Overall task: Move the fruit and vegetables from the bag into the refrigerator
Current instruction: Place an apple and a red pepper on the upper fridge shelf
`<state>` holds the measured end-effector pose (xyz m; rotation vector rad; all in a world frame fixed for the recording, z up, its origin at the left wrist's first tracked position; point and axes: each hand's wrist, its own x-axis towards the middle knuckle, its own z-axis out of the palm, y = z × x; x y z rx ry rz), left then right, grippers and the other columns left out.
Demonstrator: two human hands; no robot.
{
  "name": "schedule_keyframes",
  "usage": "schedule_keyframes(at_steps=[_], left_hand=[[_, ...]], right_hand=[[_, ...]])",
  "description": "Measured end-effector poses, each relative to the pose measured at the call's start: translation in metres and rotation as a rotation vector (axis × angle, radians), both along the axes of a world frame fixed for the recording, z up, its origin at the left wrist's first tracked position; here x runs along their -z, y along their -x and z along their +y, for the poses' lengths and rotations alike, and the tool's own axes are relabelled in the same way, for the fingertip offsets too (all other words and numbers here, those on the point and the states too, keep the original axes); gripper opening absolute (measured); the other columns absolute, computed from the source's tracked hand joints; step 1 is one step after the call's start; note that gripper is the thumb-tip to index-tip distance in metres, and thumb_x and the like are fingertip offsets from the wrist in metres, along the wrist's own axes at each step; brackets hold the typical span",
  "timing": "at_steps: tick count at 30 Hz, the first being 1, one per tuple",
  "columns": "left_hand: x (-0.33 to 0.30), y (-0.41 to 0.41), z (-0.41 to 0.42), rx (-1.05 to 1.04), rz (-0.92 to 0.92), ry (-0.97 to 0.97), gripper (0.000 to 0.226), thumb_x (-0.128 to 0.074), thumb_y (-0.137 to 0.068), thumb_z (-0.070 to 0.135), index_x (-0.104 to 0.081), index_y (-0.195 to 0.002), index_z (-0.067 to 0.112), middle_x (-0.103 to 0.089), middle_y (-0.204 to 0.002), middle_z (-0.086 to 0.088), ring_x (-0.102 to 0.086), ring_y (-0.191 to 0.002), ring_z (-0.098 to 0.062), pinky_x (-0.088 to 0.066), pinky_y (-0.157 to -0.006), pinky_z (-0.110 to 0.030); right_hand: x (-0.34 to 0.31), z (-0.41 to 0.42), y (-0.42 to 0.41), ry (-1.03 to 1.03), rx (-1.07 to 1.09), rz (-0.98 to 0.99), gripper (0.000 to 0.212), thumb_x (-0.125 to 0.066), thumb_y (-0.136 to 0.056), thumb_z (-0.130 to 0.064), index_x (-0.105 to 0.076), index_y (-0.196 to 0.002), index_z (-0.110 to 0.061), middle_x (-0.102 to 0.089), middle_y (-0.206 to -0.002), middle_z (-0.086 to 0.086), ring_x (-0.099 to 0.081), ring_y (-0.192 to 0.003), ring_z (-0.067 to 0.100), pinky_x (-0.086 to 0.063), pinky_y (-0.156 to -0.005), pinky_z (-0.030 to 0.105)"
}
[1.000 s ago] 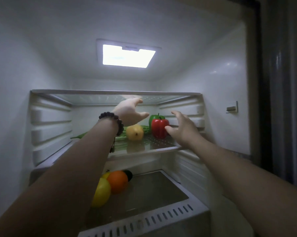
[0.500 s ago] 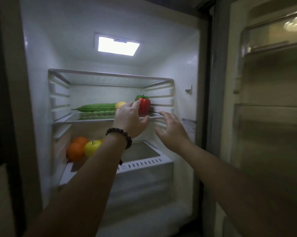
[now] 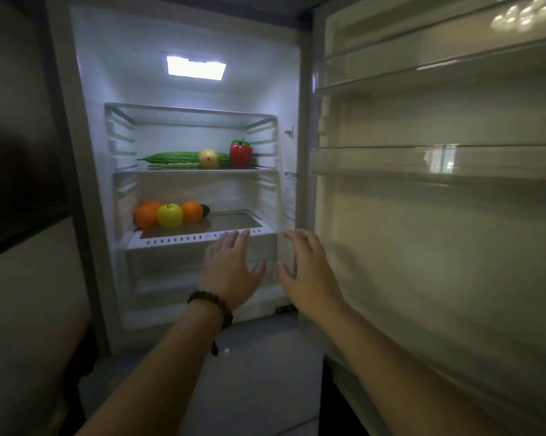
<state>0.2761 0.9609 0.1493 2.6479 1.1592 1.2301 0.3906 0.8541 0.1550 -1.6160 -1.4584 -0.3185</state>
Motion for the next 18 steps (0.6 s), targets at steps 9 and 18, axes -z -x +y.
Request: schedule_keyframes(at_steps=[9, 18], left_hand=[[0.053, -0.030, -0.115, 0.288, 0.050, 0.051, 0.078, -0.027, -0.080, 0.063, -0.028, -0.144, 0.019, -0.033, -0.149, -0.002, -0.025, -0.139, -0.021, -0.020, -0.114, -0.037], [0.068, -0.069, -0.203, 0.603, 0.122, 0.046, 0.076, -0.026, -0.086, 0.066, -0.013, -0.149, 0.024, -0.015, -0.156, -0.003, -0.008, -0.144, -0.020, -0.007, -0.118, -0.038]], right_hand=[[0.036, -0.132, -0.014, 0.031, 0.258, -0.032, 0.048, -0.056, -0.088, -0.019, -0.045, -0.134, -0.017, -0.030, -0.146, 0.003, -0.033, -0.133, 0.018, -0.036, -0.101, 0.026], [0.070, -0.236, -0.021, 0.094, 0.592, -0.004, 0.047, -0.059, -0.088, -0.019, -0.046, -0.134, -0.016, -0.031, -0.147, 0.003, -0.031, -0.135, 0.018, -0.033, -0.102, 0.025]])
